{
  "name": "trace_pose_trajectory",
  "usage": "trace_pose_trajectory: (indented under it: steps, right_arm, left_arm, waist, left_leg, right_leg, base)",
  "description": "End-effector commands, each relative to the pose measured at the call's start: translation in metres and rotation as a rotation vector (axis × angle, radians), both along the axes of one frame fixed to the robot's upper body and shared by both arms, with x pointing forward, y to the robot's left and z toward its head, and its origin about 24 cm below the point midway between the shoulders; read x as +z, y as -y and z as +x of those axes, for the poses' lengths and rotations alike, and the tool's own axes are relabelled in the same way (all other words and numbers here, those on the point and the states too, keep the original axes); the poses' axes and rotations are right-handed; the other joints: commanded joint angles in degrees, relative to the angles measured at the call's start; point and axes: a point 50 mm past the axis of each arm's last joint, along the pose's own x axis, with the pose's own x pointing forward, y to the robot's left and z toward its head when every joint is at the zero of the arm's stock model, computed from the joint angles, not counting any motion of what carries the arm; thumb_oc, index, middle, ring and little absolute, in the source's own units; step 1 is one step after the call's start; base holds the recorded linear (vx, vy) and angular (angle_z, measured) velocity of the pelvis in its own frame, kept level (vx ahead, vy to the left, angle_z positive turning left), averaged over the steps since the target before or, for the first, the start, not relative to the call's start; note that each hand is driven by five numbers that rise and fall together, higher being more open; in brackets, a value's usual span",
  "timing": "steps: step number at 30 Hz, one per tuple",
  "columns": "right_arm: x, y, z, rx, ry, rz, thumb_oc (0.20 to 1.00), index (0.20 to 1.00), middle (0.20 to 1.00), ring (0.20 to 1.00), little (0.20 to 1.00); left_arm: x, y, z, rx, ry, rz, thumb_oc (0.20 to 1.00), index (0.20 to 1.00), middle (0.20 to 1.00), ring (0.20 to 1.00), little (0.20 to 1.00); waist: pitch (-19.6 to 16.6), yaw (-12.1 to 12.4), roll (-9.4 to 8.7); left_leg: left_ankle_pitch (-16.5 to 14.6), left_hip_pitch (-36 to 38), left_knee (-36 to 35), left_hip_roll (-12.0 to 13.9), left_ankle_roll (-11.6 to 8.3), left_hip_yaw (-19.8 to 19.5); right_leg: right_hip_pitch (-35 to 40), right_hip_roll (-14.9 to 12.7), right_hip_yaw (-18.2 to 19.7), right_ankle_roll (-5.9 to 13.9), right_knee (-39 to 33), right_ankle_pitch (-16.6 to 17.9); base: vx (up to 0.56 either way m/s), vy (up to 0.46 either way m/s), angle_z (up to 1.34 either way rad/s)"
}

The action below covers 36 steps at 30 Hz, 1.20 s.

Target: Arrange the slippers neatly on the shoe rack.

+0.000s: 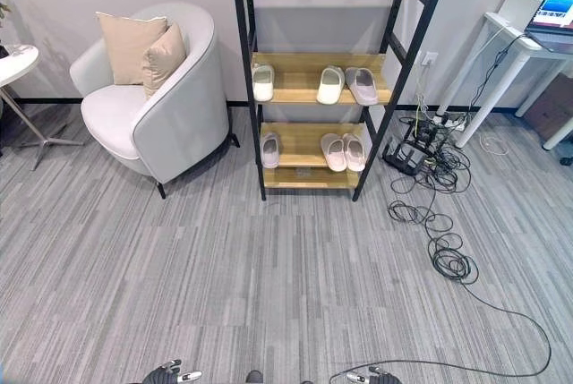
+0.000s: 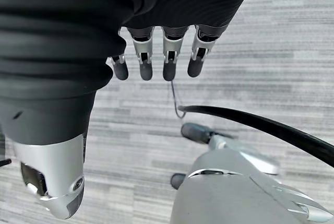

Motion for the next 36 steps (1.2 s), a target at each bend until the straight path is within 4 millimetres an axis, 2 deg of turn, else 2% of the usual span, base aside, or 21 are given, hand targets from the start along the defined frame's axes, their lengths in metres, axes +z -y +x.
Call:
trace_pose_trajectory:
  steps: [1, 5, 7, 10, 12, 14, 15, 17, 18, 19, 20, 21, 22, 23, 26, 28, 30, 32, 34, 35, 36]
  right_arm:
    - [0.003, 0.007, 0.005, 0.044, 0.021, -0.030, 1.000, 1.000, 1.000, 1.000, 1.000]
    - [0.004, 0.009, 0.007, 0.057, 0.026, -0.051, 1.000, 1.000, 1.000, 1.000, 1.000]
    - [0.006, 0.017, 0.005, 0.054, 0.010, -0.079, 1.000, 1.000, 1.000, 1.000, 1.000]
    - [0.008, 0.021, 0.008, 0.066, 0.017, -0.095, 1.000, 1.000, 1.000, 1.000, 1.000]
    - [0.009, 0.022, 0.012, 0.073, 0.026, -0.104, 1.000, 1.000, 1.000, 1.000, 1.000]
    - [0.009, 0.022, 0.012, 0.073, 0.026, -0.104, 1.000, 1.000, 1.000, 1.000, 1.000]
    - [0.009, 0.022, 0.012, 0.077, 0.024, -0.101, 1.000, 1.000, 1.000, 1.000, 1.000]
    - [0.011, 0.023, 0.018, 0.084, 0.044, -0.103, 1.000, 1.000, 1.000, 1.000, 1.000]
    - [0.013, 0.024, 0.024, 0.092, 0.063, -0.107, 1.000, 1.000, 1.000, 1.000, 1.000]
    - [0.014, 0.024, 0.029, 0.100, 0.075, -0.112, 1.000, 1.000, 1.000, 1.000, 1.000]
    - [0.015, 0.027, 0.031, 0.107, 0.073, -0.128, 1.000, 1.000, 1.000, 1.000, 1.000]
    - [0.015, 0.028, 0.030, 0.106, 0.071, -0.132, 1.000, 1.000, 1.000, 1.000, 1.000]
    - [0.016, 0.028, 0.031, 0.101, 0.077, -0.133, 1.000, 1.000, 1.000, 1.000, 1.000]
    - [0.016, 0.028, 0.033, 0.095, 0.084, -0.131, 1.000, 1.000, 1.000, 1.000, 1.000]
    - [0.014, 0.022, 0.031, 0.110, 0.079, -0.116, 1.000, 1.000, 1.000, 1.000, 1.000]
    - [0.012, 0.016, 0.030, 0.099, 0.083, -0.089, 1.000, 1.000, 1.000, 1.000, 1.000]
    - [0.010, 0.011, 0.030, 0.082, 0.087, -0.070, 1.000, 1.000, 1.000, 1.000, 1.000]
    - [0.010, 0.007, 0.032, 0.069, 0.095, -0.050, 1.000, 1.000, 1.000, 1.000, 1.000]
    - [0.010, 0.005, 0.035, 0.050, 0.108, -0.044, 1.000, 1.000, 1.000, 1.000, 1.000]
    - [0.010, 0.004, 0.036, 0.020, 0.117, -0.033, 1.000, 1.000, 1.000, 1.000, 1.000]
    - [0.010, 0.002, 0.037, 0.018, 0.119, -0.030, 1.000, 1.000, 1.000, 1.000, 1.000]
  left_arm:
    - [0.003, -0.005, 0.017, 0.048, 0.033, 0.016, 1.000, 1.000, 1.000, 1.000, 1.000]
    - [0.003, -0.003, 0.020, 0.062, 0.044, 0.005, 1.000, 1.000, 1.000, 1.000, 1.000]
    - [0.002, 0.000, 0.019, 0.034, 0.032, 0.004, 1.000, 1.000, 1.000, 1.000, 1.000]
    - [0.004, -0.003, 0.021, 0.005, 0.033, 0.019, 1.000, 1.000, 1.000, 1.000, 1.000]
    - [0.005, -0.009, 0.023, 0.007, 0.037, 0.042, 1.000, 1.000, 1.000, 1.000, 1.000]
    - [0.005, -0.009, 0.023, 0.007, 0.037, 0.042, 1.000, 1.000, 1.000, 1.000, 1.000]
    - [0.006, -0.011, 0.023, 0.009, 0.040, 0.044, 1.000, 1.000, 1.000, 1.000, 1.000]
    - [0.009, -0.011, 0.031, -0.009, 0.070, 0.050, 1.000, 1.000, 1.000, 1.000, 1.000]
    - [0.010, -0.010, 0.037, -0.018, 0.090, 0.052, 1.000, 1.000, 1.000, 1.000, 1.000]
    - [0.012, -0.009, 0.043, -0.027, 0.109, 0.055, 1.000, 1.000, 1.000, 1.000, 1.000]
    - [0.013, -0.006, 0.048, -0.033, 0.129, 0.051, 1.000, 1.000, 1.000, 1.000, 1.000]
    - [0.012, -0.005, 0.046, -0.030, 0.127, 0.047, 1.000, 1.000, 1.000, 1.000, 1.000]
    - [0.012, -0.005, 0.045, -0.028, 0.126, 0.047, 1.000, 1.000, 1.000, 1.000, 1.000]
    - [0.011, -0.006, 0.042, -0.026, 0.117, 0.048, 1.000, 1.000, 1.000, 1.000, 1.000]
    - [0.006, -0.009, 0.023, -0.008, 0.048, 0.048, 1.000, 1.000, 1.000, 1.000, 1.000]
    - [0.004, -0.016, 0.011, 0.003, 0.006, 0.064, 1.000, 1.000, 1.000, 1.000, 1.000]
    - [0.005, -0.022, 0.009, 0.005, 0.000, 0.080, 1.000, 1.000, 1.000, 1.000, 1.000]
    - [0.009, -0.030, 0.015, 0.017, 0.020, 0.099, 1.000, 1.000, 1.000, 1.000, 1.000]
    - [0.013, -0.035, 0.025, 0.035, 0.062, 0.111, 1.000, 1.000, 1.000, 1.000, 1.000]
    - [0.018, -0.041, 0.034, 0.035, 0.088, 0.131, 1.000, 1.000, 1.000, 1.000, 1.000]
    - [0.020, -0.044, 0.037, 0.018, 0.088, 0.147, 1.000, 1.000, 1.000, 1.000, 1.000]
  waist:
    - [0.20, 0.42, -2.04]
    - [1.31, 0.09, -2.11]
    - [1.12, -0.41, -2.28]
    - [1.55, -0.62, -2.25]
    - [2.97, -1.05, -1.72]
    - [2.99, -1.04, -1.72]
    - [3.22, -1.39, -1.79]
    - [4.10, -1.56, -2.33]
    - [4.93, -1.35, -2.56]
    - [5.86, -1.12, -2.73]
    - [6.54, 0.01, -3.18]
    - [6.40, 0.96, -3.37]
    - [6.52, 2.53, -3.38]
    - [6.38, 3.24, -3.51]
    - [4.54, 3.50, -3.82]
    - [3.53, 2.80, -4.78]
    - [3.01, 2.65, -5.65]
    - [2.92, 2.53, -6.19]
    - [3.72, 2.18, -5.74]
    - [4.77, 1.36, -4.48]
    - [5.20, 0.95, -4.04]
  left_leg:
    - [-2.71, -0.55, 0.29, 0.13, -2.26, -4.31]
    - [-2.06, -1.61, 0.29, 0.13, -2.49, -3.97]
    - [-2.60, -1.46, 0.29, 0.47, -2.84, -3.33]
    - [-3.03, -0.30, 0.29, 1.57, -2.78, -3.31]
    - [-3.43, 0.59, 1.29, 3.32, -2.69, -3.53]
    - [-3.44, 0.61, 1.28, 3.32, -2.70, -3.52]
    - [-3.45, 0.68, 1.78, 4.09, -3.34, -3.55]
    - [-4.59, -2.58, 9.60, 4.80, -4.55, -1.90]
    - [-3.62, -5.59, 15.27, 4.86, -5.30, -0.76]
    - [-2.04, -8.74, 19.39, 5.16, -5.20, 0.99]
    - [-2.93, -14.33, 20.76, 3.65, -3.71, 2.85]
    - [-3.26, -16.78, 20.01, 2.57, -3.45, 3.34]
    - [-1.01, -20.80, 18.80, 1.13, -3.89, 3.45]
    - [0.31, -21.98, 18.23, 0.89, -4.35, 3.01]
    - [-0.28, -17.84, 14.71, 0.24, -3.11, 1.92]
    - [-1.62, -15.99, 14.99, -0.26, -1.64, 2.42]
    - [-3.04, -14.47, 15.11, -0.79, -0.53, 2.75]
    - [-4.30, -12.91, 15.11, -1.23, 0.64, 2.90]
    - [-5.46, -11.39, 15.26, -1.12, 2.09, 2.84]
    - [-6.23, -9.49, 14.79, 0.38, 2.90, 2.00]
    - [-6.89, -7.84, 14.35, 1.05, 3.08, 1.66]
  right_leg:
    - [-0.61, -3.09, 0.17, 4.69, 0.59, 0.54]
    - [-1.39, -3.15, -0.56, 4.59, 0.59, 0.75]
    - [-1.12, -3.14, -1.17, 4.56, 0.59, 0.63]
    - [-0.81, -2.87, -0.94, 3.86, 3.39, -1.05]
    - [-3.36, -2.15, -0.11, 2.19, 10.21, -4.24]
    - [-3.38, -2.15, -0.10, 2.18, 10.27, -4.28]
    - [-3.71, -1.45, 0.20, 1.55, 10.33, -5.01]
    - [-3.26, -1.18, 0.89, 0.66, 9.87, -5.74]
    - [-2.82, -1.24, 1.00, 0.33, 9.73, -5.70]
    - [-2.34, -1.43, 0.73, -0.02, 9.76, -5.88]
    - [-0.67, -1.99, 0.88, 0.26, 8.87, -6.15]
    - [0.59, -2.06, 1.02, 0.66, 8.05, -6.42]
    - [2.50, -1.75, 1.67, 0.88, 7.25, -6.67]
    - [3.29, -1.57, 2.43, 1.01, 6.92, -6.90]
    - [4.23, -2.21, 3.92, 2.23, 7.88, -7.25]
    - [3.36, -3.50, 4.54, 3.70, 11.73, -6.10]
    - [3.31, -4.49, 5.10, 4.91, 13.59, -4.37]
    - [1.48, -5.63, 5.31, 6.36, 18.96, -0.27]
    - [-1.90, -7.73, 4.68, 8.39, 27.70, 6.84]
    - [-5.49, -8.60, 3.50, 7.72, 34.92, 8.16]
    - [-7.86, -9.48, 1.58, 6.94, 36.17, 6.27]
  base:
    - [0.00, 0.000, 0.00]
    - [0.00, -0.041, 0.02]
    - [0.12, -0.105, 0.16]
    - [0.13, -0.122, 0.13]
    - [0.14, -0.166, 0.04]
    - [0.08, -0.109, -0.02]
    - [0.12, -0.182, -0.01]
    - [0.10, -0.175, 0.03]
    - [0.03, -0.094, 0.06]
    - [0.09, -0.074, 0.04]
    - [0.17, -0.034, 0.11]
    - [0.27, 0.040, 0.03]
    - [0.25, 0.088, 0.05]
    - [0.26, 0.138, -0.13]
    - [0.27, 0.163, -0.78]
    - [0.31, 0.214, -0.52]
    - [0.27, 0.197, -0.17]
    - [0.18, 0.181, -0.19]
    - [0.17, 0.201, 0.02]
    - [0.23, 0.175, 0.07]
    - [0.34, 0.118, 0.08]
